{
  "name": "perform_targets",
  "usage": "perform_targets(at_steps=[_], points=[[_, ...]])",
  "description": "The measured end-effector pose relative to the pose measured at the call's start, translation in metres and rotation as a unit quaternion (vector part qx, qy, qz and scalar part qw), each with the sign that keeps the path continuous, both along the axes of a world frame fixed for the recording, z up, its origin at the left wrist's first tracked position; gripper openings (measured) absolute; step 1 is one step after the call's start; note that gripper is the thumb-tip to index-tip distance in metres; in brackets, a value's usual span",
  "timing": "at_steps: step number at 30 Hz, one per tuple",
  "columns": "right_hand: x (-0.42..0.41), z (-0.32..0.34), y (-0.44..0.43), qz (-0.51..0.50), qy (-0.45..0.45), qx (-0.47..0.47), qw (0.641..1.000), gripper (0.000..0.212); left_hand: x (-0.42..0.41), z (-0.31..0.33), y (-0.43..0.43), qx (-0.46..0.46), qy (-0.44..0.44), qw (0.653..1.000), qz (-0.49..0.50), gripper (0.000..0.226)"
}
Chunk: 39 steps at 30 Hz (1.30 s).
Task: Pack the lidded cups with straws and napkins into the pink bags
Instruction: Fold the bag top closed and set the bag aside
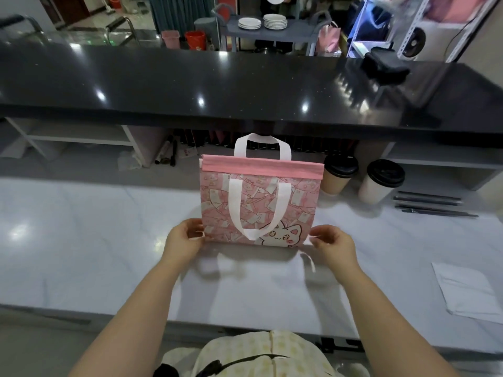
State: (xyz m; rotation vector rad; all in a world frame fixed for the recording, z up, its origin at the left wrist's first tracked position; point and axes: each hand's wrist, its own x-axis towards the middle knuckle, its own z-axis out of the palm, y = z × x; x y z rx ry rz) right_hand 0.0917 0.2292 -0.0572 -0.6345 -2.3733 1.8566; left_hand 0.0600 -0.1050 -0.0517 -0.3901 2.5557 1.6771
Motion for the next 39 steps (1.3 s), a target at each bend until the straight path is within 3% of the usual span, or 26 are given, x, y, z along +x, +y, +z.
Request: perform_targets(at_steps=[2, 5, 9, 13, 16, 19, 23, 26, 32, 39], points=[[-0.005, 0.024, 0.012, -0.012, 0.060, 0.011, 0.998, 0.028, -0.006, 0.023, -0.007, 0.025, 0.010, 1.000, -0.015, 0.047], [-0.020, 0.067, 0.018, -0.009, 0.164, -0.015, 0.986, 0.031, -0.017, 0.064, -0.013, 0.040, 0.091, 0.995, -0.022, 0.056], [-0.037, 0.113, 0.011, 0.081, 0.225, -0.071, 0.968, 0.030, -0.031, 0.109, 0.003, 0.019, 0.202, 0.979, -0.009, 0.046], [-0.054, 0.129, -0.004, 0.124, 0.164, 0.075, 0.976, 0.025, -0.045, 0.135, 0.023, -0.157, 0.312, 0.933, -0.083, 0.038], [-0.058, 0.131, -0.018, 0.100, 0.191, 0.143, 0.966, 0.025, -0.054, 0.141, 0.029, -0.253, 0.318, 0.908, -0.104, 0.036], [-0.056, 0.123, -0.031, 0.087, 0.221, 0.122, 0.964, 0.025, -0.054, 0.132, 0.023, -0.200, 0.303, 0.928, -0.086, 0.046], [-0.040, 0.097, -0.037, 0.019, 0.245, 0.007, 0.969, 0.040, -0.037, 0.101, 0.007, -0.091, 0.252, 0.964, -0.009, 0.065], [-0.015, 0.064, -0.040, 0.039, 0.217, -0.056, 0.974, 0.038, -0.019, 0.068, -0.001, 0.016, 0.190, 0.981, 0.032, 0.050], [0.017, 0.008, -0.051, 0.011, 0.111, -0.048, 0.993, 0.026, -0.002, 0.019, -0.003, 0.059, 0.135, 0.986, 0.083, 0.026], [0.004, 0.039, -0.083, 0.021, 0.146, -0.080, 0.986, 0.022, 0.004, 0.045, -0.013, 0.107, 0.183, 0.964, 0.163, 0.029]])
